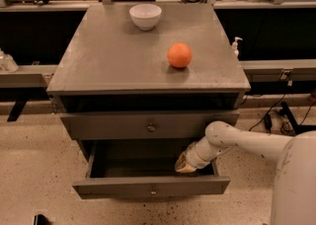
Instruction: Open middle drawer
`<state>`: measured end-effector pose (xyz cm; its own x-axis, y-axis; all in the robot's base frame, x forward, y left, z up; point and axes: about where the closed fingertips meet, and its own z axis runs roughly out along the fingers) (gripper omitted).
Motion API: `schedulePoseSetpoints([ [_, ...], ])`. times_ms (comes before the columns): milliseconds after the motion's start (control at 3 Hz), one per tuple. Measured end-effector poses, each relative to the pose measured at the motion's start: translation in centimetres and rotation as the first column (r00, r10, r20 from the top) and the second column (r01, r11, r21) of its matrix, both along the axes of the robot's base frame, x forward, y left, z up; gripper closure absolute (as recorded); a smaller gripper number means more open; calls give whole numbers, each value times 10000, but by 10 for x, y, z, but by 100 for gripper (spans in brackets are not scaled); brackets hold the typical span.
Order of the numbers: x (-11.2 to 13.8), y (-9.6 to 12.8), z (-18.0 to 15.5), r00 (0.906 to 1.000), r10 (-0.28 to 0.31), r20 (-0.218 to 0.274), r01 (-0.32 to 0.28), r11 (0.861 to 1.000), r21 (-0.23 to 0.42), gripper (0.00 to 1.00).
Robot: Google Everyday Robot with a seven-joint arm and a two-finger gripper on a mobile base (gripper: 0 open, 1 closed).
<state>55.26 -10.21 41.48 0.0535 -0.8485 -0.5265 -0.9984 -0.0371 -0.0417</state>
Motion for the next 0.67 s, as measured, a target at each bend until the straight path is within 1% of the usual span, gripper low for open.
schedulePoseSetpoints([
  [333, -4, -3, -14, 9999, -67, -96, 67, 10000, 14, 100],
  [667, -18, -3, -20, 9998, 100, -169, -100, 10000, -7, 100],
])
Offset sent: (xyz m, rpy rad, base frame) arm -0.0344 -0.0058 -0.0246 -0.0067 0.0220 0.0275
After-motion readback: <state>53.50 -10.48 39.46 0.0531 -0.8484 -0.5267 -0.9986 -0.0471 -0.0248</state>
